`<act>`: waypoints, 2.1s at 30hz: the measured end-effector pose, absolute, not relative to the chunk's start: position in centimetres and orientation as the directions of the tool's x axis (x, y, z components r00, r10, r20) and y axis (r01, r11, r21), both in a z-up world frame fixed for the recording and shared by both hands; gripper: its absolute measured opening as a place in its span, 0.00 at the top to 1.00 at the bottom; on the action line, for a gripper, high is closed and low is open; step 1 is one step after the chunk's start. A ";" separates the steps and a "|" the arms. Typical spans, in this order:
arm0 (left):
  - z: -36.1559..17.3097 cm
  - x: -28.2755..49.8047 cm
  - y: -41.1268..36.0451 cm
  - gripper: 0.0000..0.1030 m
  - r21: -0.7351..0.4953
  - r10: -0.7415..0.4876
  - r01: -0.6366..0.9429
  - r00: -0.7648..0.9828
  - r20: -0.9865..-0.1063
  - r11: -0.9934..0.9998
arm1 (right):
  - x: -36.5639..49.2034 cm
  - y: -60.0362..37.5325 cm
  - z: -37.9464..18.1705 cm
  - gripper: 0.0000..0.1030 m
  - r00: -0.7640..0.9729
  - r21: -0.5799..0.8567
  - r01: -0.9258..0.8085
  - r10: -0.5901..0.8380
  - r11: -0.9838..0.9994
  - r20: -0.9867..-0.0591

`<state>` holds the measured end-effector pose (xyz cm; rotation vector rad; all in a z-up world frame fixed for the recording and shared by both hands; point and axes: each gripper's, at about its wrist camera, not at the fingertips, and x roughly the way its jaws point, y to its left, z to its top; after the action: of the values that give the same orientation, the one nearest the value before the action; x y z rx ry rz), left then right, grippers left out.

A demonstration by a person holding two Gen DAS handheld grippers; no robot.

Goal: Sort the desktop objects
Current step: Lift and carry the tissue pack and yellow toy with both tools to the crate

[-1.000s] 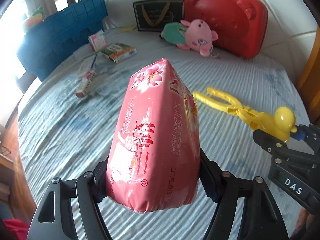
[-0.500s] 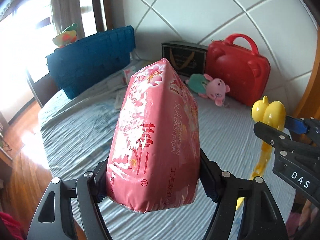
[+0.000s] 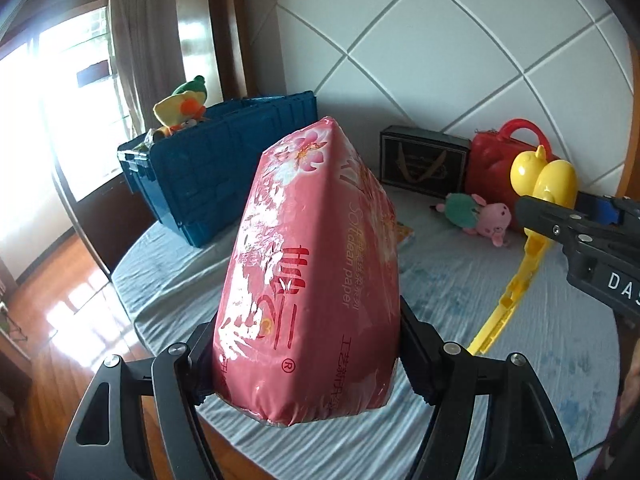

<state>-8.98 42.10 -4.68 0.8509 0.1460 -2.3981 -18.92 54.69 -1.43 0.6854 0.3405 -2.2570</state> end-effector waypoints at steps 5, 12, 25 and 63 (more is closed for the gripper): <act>-3.8 -8.6 37.1 0.29 0.076 -0.495 0.568 -0.634 -0.594 -0.819 | -18.4 48.4 -0.4 0.47 -0.571 -0.063 0.748 -0.592 -0.661 -0.568; -2.3 -9.4 29.3 0.29 0.068 -0.533 0.621 -0.606 -0.591 -0.781 | -19.1 40.3 1.9 0.47 -0.545 -0.097 0.793 -0.631 -0.601 -0.552; 3.6 -9.3 12.1 0.29 0.082 -0.541 0.593 -0.659 -0.522 -0.801 | -17.9 23.5 6.9 0.47 -0.589 -0.132 0.778 -0.640 -0.615 -0.492; 12.7 -28.0 -29.4 0.29 0.143 -0.437 0.431 -0.728 -0.528 -0.891 | -33.0 -17.8 21.5 0.47 -0.749 -0.138 0.621 -0.532 -0.772 -0.396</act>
<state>-27.97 -29.38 12.74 0.7842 -0.0143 -2.5524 -32.98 -17.81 21.54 0.4480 0.3467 -2.4438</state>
